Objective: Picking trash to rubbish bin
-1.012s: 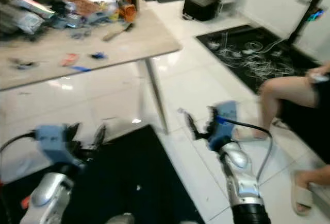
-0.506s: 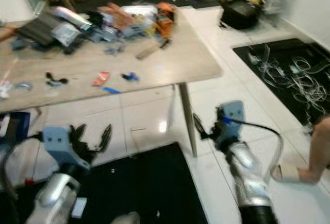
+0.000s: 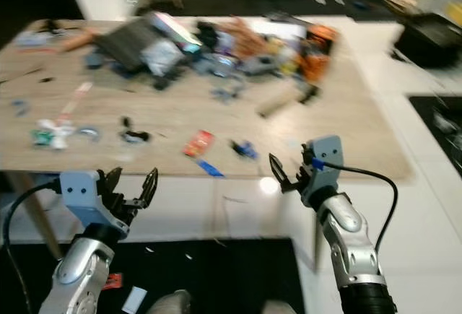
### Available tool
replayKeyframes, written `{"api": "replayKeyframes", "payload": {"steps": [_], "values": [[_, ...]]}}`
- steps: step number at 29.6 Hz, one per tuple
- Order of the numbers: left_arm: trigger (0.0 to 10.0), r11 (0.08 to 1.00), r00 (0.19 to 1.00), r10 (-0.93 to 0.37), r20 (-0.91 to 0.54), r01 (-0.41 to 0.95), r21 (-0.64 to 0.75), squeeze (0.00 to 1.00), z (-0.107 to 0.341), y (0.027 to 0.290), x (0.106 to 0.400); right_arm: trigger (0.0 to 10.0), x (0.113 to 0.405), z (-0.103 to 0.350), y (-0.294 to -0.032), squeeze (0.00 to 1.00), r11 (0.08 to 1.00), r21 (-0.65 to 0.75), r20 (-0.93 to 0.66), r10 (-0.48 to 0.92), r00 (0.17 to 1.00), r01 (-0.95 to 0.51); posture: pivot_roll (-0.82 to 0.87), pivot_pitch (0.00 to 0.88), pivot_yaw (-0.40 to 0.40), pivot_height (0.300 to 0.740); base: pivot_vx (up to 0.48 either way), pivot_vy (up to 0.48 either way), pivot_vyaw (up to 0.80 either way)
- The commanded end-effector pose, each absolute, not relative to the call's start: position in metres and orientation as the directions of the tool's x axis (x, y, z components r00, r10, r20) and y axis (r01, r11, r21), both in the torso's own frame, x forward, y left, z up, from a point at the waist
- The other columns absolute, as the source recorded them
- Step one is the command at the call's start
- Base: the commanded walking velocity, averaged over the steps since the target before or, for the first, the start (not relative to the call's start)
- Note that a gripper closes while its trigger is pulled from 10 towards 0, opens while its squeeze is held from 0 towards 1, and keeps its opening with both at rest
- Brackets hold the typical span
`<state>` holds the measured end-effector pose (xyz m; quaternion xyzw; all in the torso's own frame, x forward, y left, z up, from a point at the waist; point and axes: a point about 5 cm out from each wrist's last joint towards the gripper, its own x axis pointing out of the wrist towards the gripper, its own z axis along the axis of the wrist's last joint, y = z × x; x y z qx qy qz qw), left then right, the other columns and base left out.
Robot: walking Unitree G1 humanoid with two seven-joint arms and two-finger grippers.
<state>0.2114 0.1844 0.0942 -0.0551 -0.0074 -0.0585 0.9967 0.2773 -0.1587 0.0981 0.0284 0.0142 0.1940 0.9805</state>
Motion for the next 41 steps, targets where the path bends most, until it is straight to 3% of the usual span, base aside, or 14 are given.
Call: {"api": "replayKeyframes", "payload": {"steps": [1,11,20,34,41], "values": [[10.0,0.986,0.991,-0.136,0.009,0.136,-0.1,0.0,0.0924,0.181,0.2106,10.0,0.2748,0.0953,-0.1676,0.0,0.933,0.053,-0.036,0.358,0.933,-0.356,-0.09,0.0,-0.023,0.74,0.48,0.0,0.78],[10.0,0.985,0.991,-0.136,0.009,0.137,-0.104,0.0,0.0925,0.1804,0.2112,10.0,0.2752,0.0959,-0.1688,0.0,0.933,0.07,-0.03,0.356,0.934,-0.353,-0.09,0.0,-0.025,0.74,0.48,0.0,0.74],[10.0,0.983,0.99,-0.143,0.012,0.143,-0.113,0.0,0.0928,0.1802,0.2109,10.0,0.2756,0.0964,-0.1703,0.0,0.936,0.087,-0.027,0.344,0.939,-0.34,-0.09,0.0,-0.024,0.74,0.36,0.0,0.0],[10.0,0.983,0.986,-0.169,0.011,0.169,-0.069,0.0,0.0933,0.1762,0.2097,10.0,0.2767,0.0965,-0.1724,0.0,0.944,0.081,-0.03,0.324,0.945,-0.321,-0.1,0.0,-0.022,0.74,0.0,0.0,0.0],[10.0,0.983,0.986,-0.166,0.006,0.166,-0.079,0.0,0.0922,0.1766,0.2098,10.0,0.2782,0.0962,-0.174,0.0,0.949,0.074,-0.047,0.311,0.949,-0.308,-0.09,0.0,-0.024,0.74,0.0,-0.413,0.0]]}}
